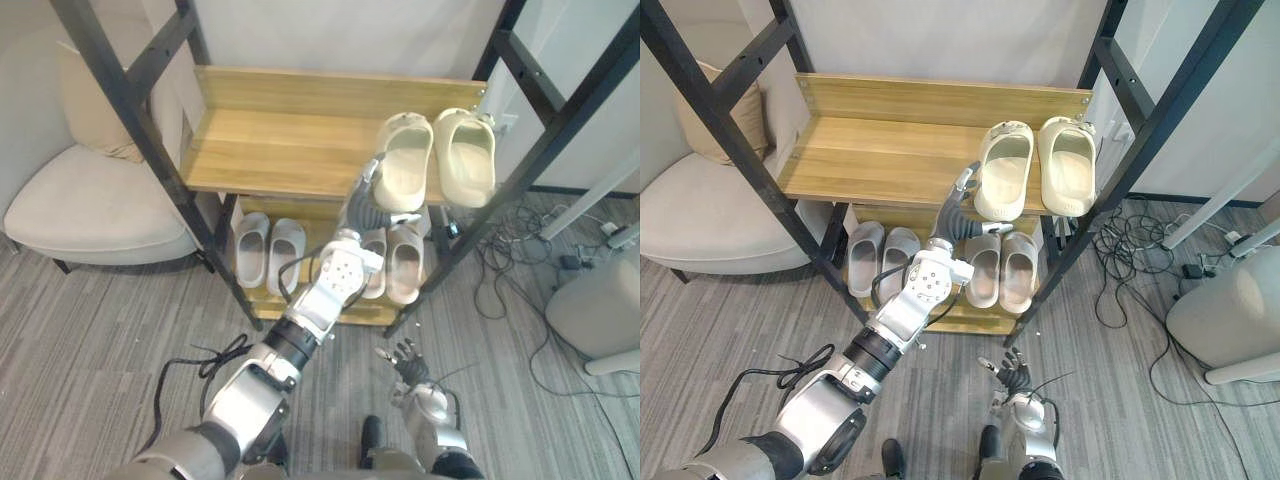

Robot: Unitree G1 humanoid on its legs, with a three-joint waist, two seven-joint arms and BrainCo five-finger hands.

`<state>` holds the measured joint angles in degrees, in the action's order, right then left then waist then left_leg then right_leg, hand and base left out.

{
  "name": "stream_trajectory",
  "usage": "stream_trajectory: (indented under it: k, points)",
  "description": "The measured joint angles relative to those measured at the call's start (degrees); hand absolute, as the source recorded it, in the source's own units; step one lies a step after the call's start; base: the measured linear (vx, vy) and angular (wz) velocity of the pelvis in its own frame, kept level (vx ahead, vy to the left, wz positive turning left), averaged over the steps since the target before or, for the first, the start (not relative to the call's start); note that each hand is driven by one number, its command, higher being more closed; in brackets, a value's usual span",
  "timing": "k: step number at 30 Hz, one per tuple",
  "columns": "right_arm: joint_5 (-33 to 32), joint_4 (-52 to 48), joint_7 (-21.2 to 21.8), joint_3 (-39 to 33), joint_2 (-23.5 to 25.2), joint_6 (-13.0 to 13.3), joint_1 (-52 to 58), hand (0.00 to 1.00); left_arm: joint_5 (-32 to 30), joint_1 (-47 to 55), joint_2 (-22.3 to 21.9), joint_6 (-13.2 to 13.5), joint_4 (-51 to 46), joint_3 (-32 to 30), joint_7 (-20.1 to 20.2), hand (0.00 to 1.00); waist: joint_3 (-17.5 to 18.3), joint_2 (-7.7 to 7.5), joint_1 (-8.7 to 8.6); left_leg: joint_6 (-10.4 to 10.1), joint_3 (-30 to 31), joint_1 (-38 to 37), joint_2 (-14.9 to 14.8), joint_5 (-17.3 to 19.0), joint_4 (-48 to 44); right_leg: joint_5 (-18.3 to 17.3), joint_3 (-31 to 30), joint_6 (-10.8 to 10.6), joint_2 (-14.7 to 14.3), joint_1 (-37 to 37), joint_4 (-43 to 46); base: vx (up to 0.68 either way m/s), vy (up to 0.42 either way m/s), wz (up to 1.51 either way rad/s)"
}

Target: Organize the slippers on the shoe rack

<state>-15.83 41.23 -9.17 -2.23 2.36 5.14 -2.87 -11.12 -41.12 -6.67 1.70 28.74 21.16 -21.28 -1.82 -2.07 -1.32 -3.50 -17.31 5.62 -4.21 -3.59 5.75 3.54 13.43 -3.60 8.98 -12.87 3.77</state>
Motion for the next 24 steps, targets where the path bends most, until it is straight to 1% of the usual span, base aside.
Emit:
stream_trajectory:
  k: [21,24]
  points:
    - [0.02,0.00,0.04,0.01,0.00,0.00,0.21,0.00,0.16,0.00,-0.01,0.00,-0.01,0.92,0.15,0.00,-0.02,0.05,-0.06,0.01,0.45,-0.27,0.00,0.00,0.00,-0.03,0.46,-0.01,0.04,0.61,-0.12,0.00,0.001,0.01]
    - [-0.02,0.01,0.03,-0.12,-0.02,0.00,0.18,0.00,1.29,0.00,-0.01,0.00,0.10,1.00,0.15,0.00,-0.02,0.05,-0.16,0.01,0.24,-0.28,0.00,0.04,0.00,-0.03,0.27,-0.01,0.02,0.49,-0.11,0.00,0.000,-0.01]
